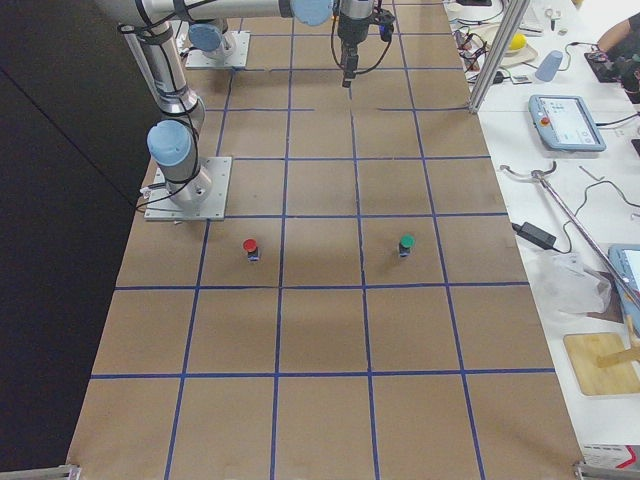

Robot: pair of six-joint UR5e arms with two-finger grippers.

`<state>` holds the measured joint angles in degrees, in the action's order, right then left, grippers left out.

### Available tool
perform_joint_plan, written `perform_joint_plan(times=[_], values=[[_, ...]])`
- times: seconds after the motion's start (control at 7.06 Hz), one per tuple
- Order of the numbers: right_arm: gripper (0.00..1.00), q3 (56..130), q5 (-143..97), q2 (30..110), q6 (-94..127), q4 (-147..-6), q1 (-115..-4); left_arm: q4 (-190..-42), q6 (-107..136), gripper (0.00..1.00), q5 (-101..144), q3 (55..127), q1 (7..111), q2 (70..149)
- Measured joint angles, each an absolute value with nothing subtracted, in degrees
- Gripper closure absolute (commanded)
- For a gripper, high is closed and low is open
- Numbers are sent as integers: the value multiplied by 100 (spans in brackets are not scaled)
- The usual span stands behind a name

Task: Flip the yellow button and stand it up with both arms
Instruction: 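Move the left gripper down toward the yellow button lying on its side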

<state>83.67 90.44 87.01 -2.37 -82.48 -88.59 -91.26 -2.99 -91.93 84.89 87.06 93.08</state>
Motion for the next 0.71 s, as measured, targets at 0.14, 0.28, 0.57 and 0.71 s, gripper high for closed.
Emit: perform_joint_plan(times=[0.14,0.28,0.57,0.71], values=[[0,8367,9044,8703,-237,-8247,-8859,-9126,-320,0,-9200,8497,8698,9305],[0,8367,9044,8706,-237,-8248,-8859,-9129,-386,0,-9226,8505,8663,9309],[0,8367,9044,8709,-237,-8245,-8859,-9163,-569,0,-9270,8518,8446,9380],[0,8367,9044,8708,-237,-8244,-8859,-9181,-670,0,-9268,8520,8319,9421]])
